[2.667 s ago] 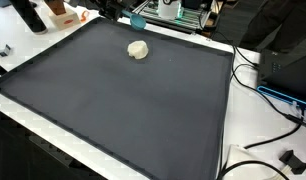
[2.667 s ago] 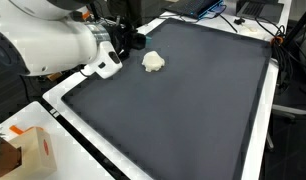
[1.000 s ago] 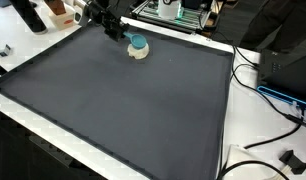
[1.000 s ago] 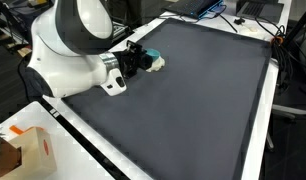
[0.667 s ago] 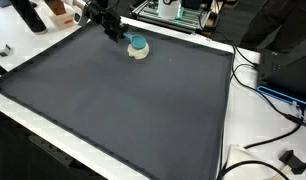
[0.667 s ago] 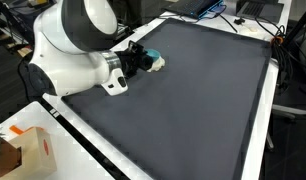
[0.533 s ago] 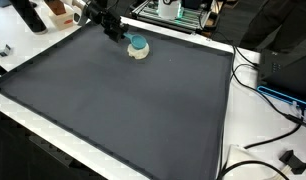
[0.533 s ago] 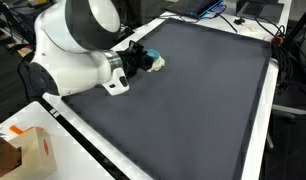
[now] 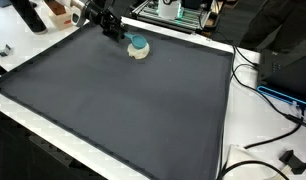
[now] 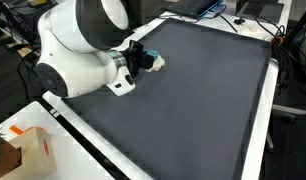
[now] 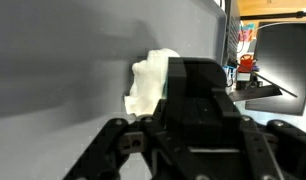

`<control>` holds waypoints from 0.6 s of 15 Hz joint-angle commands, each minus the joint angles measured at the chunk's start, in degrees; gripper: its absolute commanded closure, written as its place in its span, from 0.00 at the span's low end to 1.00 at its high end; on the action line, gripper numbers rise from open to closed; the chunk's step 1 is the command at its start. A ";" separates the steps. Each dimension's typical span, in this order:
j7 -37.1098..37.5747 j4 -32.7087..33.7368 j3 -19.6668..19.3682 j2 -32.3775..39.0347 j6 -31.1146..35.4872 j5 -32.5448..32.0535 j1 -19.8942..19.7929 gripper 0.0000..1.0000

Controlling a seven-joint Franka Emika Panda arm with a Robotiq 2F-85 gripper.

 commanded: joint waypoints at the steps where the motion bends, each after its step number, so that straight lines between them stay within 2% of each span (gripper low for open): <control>1: -2.94 1.59 0.25 3.89 2.83 -2.28 -1.07 0.75; 6: 2.01 0.67 -0.45 4.00 3.73 -0.05 -1.41 0.75; 9: 2.93 -0.05 -0.80 3.16 5.28 -1.19 -0.83 0.75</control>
